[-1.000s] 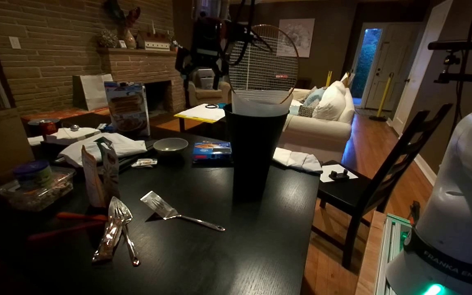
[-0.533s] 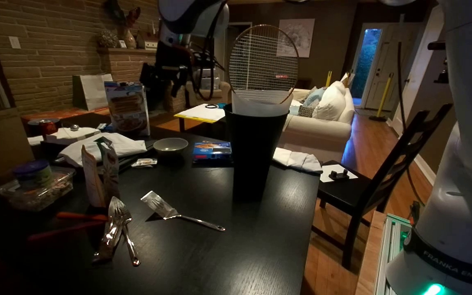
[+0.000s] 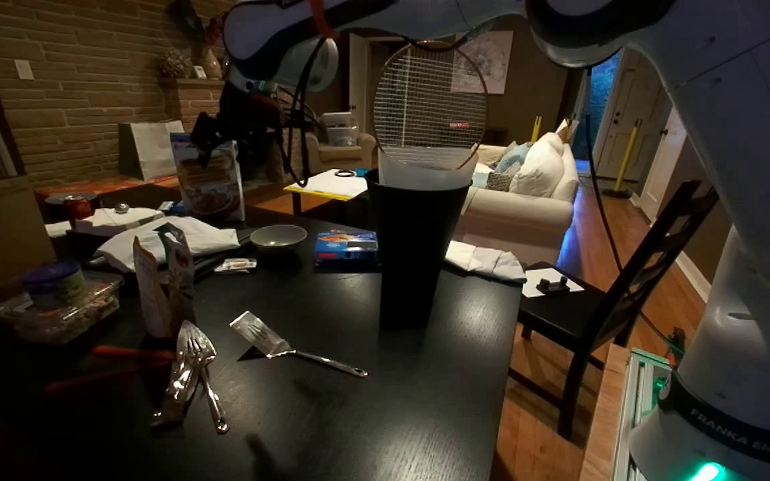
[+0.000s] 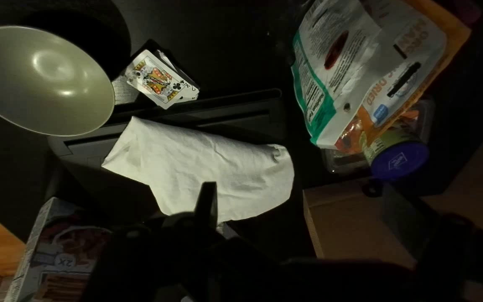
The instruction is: Move the green and white sachet forward
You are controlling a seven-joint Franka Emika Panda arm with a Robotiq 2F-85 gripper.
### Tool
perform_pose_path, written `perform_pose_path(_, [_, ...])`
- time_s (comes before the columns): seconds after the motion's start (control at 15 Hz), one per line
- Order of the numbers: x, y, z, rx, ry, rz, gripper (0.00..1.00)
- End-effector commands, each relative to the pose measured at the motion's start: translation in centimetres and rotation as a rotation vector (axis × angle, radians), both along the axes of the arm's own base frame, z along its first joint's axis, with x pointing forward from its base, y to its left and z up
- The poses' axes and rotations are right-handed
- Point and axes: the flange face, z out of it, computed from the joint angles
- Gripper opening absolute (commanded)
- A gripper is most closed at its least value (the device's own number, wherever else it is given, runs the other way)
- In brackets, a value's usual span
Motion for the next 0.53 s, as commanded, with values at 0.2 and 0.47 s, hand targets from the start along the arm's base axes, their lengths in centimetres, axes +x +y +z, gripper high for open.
perform_pose_path(0.2, [1.3, 5.1, -3.5, 0.091, 0.025, 0.014, 1.0])
perform_pose_path(0.47, [0.8, 11.6, -6.6, 0.055, 0.098, -0.022, 1.0])
